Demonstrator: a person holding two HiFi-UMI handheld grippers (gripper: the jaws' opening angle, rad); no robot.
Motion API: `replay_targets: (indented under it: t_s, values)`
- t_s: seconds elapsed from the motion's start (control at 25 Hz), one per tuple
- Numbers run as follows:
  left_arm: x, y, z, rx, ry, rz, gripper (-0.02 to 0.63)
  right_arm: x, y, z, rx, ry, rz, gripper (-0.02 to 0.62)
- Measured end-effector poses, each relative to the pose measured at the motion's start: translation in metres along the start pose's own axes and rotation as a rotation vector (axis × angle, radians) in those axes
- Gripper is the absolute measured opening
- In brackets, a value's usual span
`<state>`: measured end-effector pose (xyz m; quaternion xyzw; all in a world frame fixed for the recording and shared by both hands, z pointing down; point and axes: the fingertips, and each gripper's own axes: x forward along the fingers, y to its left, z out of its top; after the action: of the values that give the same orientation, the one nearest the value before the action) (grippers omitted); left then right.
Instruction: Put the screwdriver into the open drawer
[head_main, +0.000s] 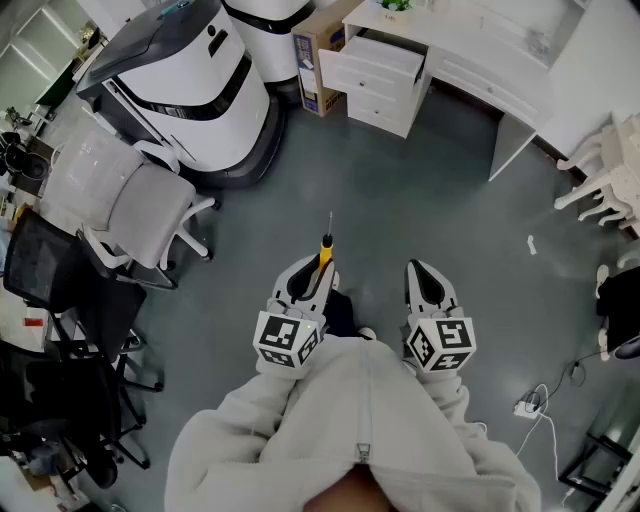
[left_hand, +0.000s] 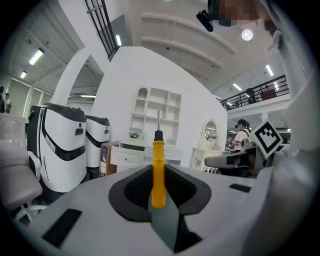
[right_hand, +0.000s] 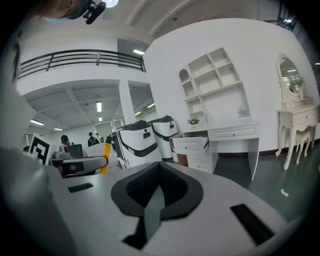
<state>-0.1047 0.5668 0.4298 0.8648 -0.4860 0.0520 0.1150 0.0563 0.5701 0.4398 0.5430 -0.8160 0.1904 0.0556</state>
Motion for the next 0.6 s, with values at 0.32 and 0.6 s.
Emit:
replay_targets:
  t_s: [0.32,0.6]
  values:
    - [-0.001,-0.019,-0.001,0.016,0.000,-0.041,0.084,-0.009,-0.001,0.004,0.005,-0.027,-0.020,0.032]
    - [-0.007,-0.031,-0.003,0.003,-0.020,-0.063,0.084,-0.025,-0.007,-0.005,0.017,-0.025,-0.057,0.032]
